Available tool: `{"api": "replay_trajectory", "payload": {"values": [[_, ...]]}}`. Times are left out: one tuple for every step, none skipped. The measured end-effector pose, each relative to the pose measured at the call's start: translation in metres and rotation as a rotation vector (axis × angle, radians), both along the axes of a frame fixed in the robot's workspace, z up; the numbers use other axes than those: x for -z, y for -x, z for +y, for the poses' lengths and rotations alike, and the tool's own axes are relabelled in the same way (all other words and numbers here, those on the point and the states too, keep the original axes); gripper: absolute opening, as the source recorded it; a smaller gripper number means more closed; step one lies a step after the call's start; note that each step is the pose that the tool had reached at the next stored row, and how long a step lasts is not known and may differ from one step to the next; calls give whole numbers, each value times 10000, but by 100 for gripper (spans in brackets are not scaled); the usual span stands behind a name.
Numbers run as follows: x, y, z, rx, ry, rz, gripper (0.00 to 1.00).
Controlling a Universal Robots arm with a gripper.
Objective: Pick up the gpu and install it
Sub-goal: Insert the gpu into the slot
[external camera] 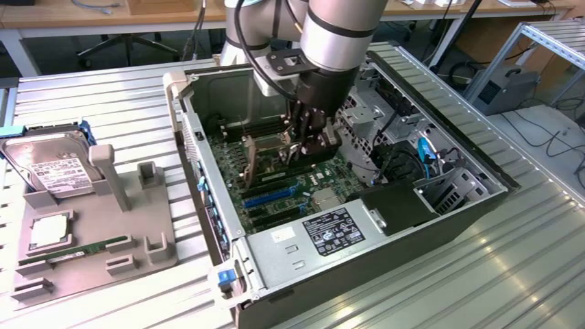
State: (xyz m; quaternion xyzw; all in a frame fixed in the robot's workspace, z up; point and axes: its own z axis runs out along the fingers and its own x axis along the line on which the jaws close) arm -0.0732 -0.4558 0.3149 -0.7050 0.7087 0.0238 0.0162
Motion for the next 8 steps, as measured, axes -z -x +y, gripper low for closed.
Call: {"api": "replay_trajectory", "payload": {"values": [[3, 2, 0, -1, 0, 0, 27], [5, 5, 0, 0, 0, 0, 27], [9, 8, 0, 0, 0, 0, 27], [11, 11, 0, -1, 0, 0, 27], [13, 13, 0, 0, 0, 0, 27], [15, 15, 0, -1, 0, 0, 27], [17, 17, 0, 0, 0, 0, 27], [19, 18, 0, 0, 0, 0, 27]]}}
